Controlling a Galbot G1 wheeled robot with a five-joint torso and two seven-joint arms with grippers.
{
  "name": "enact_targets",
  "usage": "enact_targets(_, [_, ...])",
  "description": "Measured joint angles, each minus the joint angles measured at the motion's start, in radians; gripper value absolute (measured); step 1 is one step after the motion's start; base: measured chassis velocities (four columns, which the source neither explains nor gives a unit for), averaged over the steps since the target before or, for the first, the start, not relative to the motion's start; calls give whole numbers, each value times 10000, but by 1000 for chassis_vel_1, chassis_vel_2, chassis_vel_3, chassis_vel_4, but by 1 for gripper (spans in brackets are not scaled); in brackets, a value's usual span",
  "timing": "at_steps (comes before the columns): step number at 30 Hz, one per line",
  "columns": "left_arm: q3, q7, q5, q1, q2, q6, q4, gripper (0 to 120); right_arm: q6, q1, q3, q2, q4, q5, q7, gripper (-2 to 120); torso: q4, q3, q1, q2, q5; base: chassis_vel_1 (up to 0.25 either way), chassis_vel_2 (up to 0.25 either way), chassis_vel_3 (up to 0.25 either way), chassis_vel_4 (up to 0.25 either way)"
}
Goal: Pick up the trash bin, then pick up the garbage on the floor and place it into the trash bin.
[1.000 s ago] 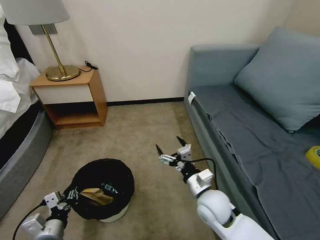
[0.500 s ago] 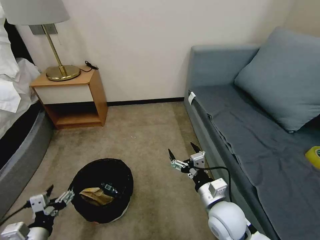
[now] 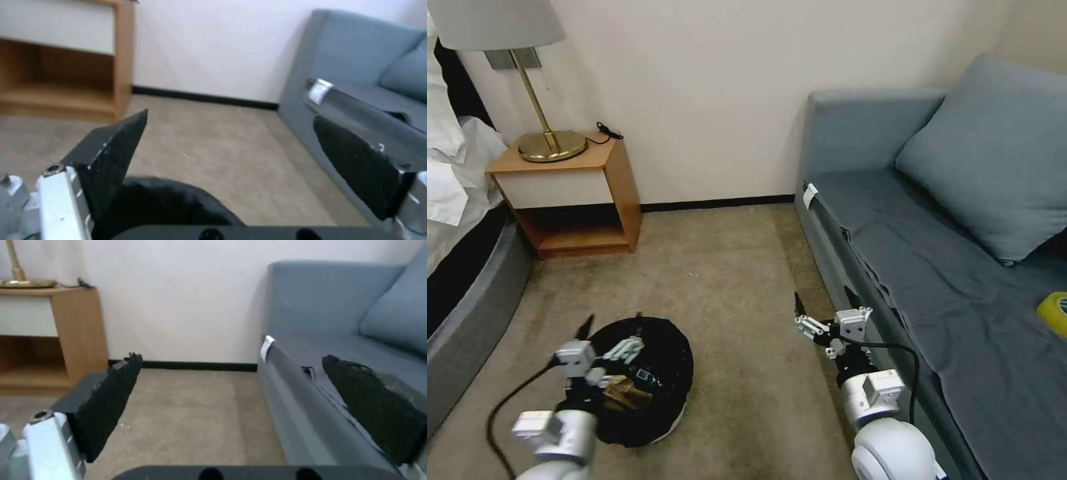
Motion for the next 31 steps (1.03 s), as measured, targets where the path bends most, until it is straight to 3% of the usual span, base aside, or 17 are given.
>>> enact_targets(10, [1133, -810, 660, 42, -151, 456, -126, 100, 90, 14, 19, 201, 17, -7, -23, 100, 1, 0, 0, 0, -1, 0, 0, 0, 0])
enact_targets(20, [1279, -749, 1226, 12, -320, 104, -128, 100, 156, 62, 83, 153, -23, 11, -99, 100, 1, 0, 0, 0, 0, 0, 0, 0, 0])
enact_targets(24, [1202, -688, 1817, -34, -407, -584, 27, 100, 177, 80, 75, 135, -27, 57, -122, 100, 1, 0, 0, 0, 0, 0, 0, 0, 0])
enact_targets(31, [1082, -732, 2037, -64, -478, -1008, 155, 100, 221, 80, 37, 134, -35, 64, -165, 100, 1, 0, 0, 0, -1, 0, 0, 0, 0])
